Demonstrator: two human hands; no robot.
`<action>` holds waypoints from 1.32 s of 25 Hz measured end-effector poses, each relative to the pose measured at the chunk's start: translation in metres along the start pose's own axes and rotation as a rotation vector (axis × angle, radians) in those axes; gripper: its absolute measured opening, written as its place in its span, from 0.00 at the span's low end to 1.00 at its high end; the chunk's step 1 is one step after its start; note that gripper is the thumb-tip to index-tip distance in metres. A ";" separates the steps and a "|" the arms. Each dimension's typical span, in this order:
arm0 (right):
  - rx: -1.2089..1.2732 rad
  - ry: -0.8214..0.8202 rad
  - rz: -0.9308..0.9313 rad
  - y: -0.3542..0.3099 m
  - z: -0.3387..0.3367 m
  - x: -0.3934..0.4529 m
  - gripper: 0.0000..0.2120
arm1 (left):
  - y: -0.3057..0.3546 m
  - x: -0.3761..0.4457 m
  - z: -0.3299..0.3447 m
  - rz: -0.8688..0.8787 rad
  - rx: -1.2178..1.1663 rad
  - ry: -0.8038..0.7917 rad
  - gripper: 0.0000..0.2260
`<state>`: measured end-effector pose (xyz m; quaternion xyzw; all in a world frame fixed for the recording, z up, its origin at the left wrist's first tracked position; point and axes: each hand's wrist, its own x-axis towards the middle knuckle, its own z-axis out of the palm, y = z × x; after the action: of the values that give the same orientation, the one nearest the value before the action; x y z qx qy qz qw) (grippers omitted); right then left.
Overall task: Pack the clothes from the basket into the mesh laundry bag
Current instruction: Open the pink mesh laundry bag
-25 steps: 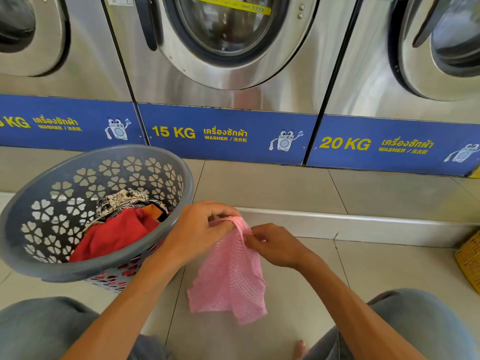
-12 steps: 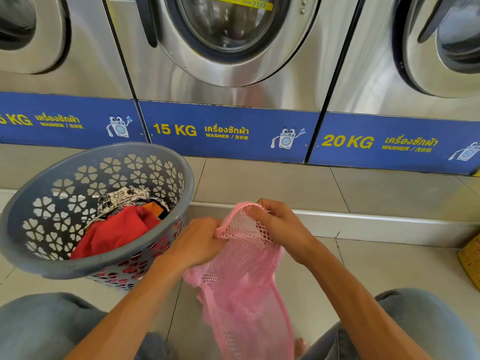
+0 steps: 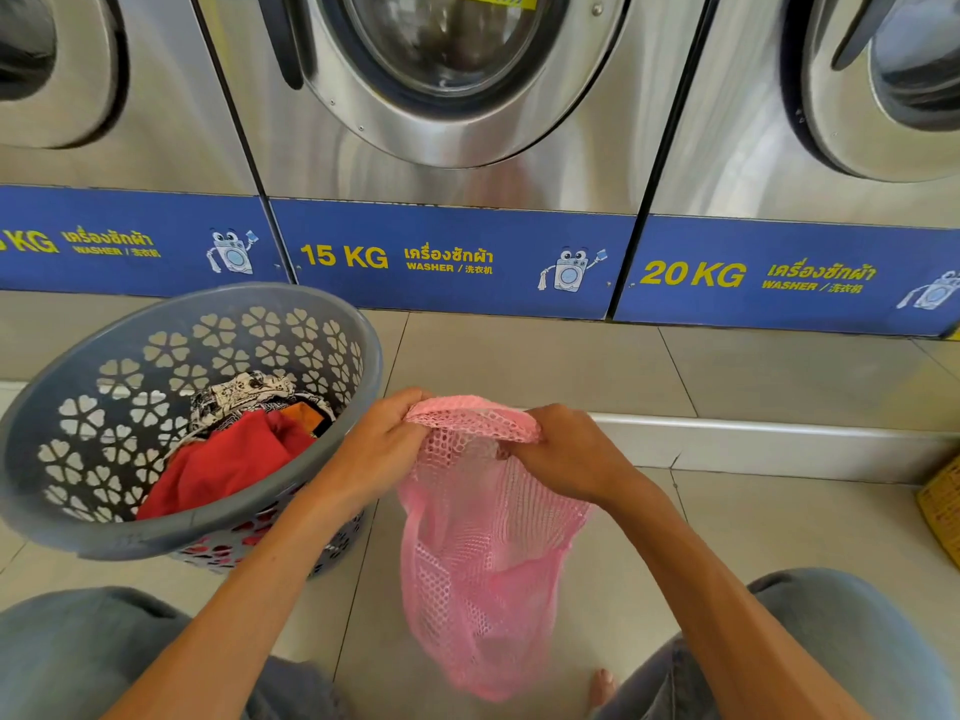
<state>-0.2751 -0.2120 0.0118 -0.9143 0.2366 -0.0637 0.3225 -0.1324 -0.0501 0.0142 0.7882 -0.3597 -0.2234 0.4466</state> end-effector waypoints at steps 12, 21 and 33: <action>0.258 0.442 -0.135 -0.010 -0.014 -0.009 0.09 | 0.009 0.000 0.002 0.106 0.256 0.069 0.08; 0.048 0.274 -0.060 -0.004 -0.009 -0.003 0.17 | 0.014 -0.004 -0.010 0.054 0.118 0.057 0.07; 0.093 -0.379 -0.034 -0.026 -0.006 -0.021 0.22 | -0.010 0.002 -0.009 0.128 0.424 0.038 0.07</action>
<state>-0.2846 -0.1878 0.0338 -0.8979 0.1531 0.0936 0.4020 -0.1214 -0.0438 0.0101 0.8441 -0.4396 -0.0990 0.2907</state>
